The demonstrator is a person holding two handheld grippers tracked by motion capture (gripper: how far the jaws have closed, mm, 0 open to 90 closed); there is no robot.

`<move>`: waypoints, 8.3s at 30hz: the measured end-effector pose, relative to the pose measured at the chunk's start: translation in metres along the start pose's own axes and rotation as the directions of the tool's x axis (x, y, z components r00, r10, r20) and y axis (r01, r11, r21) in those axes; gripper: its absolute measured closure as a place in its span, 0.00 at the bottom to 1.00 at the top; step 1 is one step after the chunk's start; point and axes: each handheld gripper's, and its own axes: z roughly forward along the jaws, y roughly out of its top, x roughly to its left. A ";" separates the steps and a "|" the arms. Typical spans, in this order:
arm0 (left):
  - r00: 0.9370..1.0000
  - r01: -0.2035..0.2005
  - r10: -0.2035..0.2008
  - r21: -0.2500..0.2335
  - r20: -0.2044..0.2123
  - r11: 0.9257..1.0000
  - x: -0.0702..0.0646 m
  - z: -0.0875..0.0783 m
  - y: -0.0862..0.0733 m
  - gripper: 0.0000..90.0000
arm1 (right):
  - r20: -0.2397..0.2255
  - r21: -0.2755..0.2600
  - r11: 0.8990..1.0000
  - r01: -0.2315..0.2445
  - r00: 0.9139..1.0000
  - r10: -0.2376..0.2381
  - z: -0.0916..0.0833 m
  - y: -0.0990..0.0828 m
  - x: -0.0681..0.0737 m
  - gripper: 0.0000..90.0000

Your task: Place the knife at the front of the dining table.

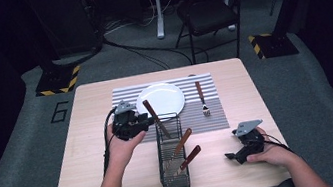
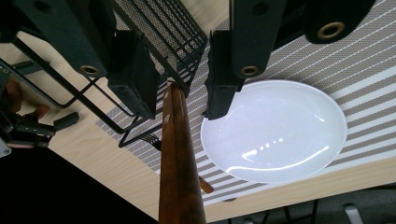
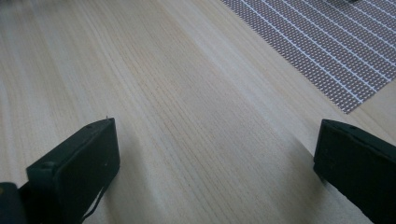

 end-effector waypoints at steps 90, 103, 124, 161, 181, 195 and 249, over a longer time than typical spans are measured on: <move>0.996 -0.061 0.071 -0.149 0.061 0.987 -0.028 -0.034 0.017 0.89 | -0.001 -0.002 1.000 0.010 1.000 -0.010 0.000 0.000 -0.001 0.00; 0.995 -0.053 0.070 -0.233 0.066 0.971 -0.026 -0.072 0.026 0.89 | 0.000 -0.002 1.000 0.009 1.000 -0.009 0.000 0.000 -0.001 0.00; 0.999 -0.047 0.043 -0.290 -0.022 0.956 -0.008 -0.106 0.025 0.89 | 0.000 -0.001 1.000 0.004 1.000 -0.004 0.000 0.000 0.000 0.00; 0.975 0.084 -0.115 -0.163 -0.188 0.983 0.058 -0.064 -0.012 0.89 | 0.000 0.000 1.000 0.002 1.000 -0.002 0.000 0.000 0.000 0.00; 0.950 0.125 -0.138 -0.062 -0.279 0.990 0.081 -0.037 -0.035 0.89 | -0.001 0.000 1.000 0.006 1.000 -0.006 0.000 0.000 0.000 0.00; 0.945 0.135 -0.137 -0.026 -0.298 0.991 0.087 -0.028 -0.042 0.89 | 0.000 -0.001 1.000 0.005 1.000 -0.005 0.000 0.000 0.000 0.00; 0.894 0.351 -0.348 -0.043 -0.281 0.936 0.148 0.068 -0.028 0.90 | 0.000 -0.001 1.000 0.001 1.000 -0.001 0.000 0.000 0.000 0.00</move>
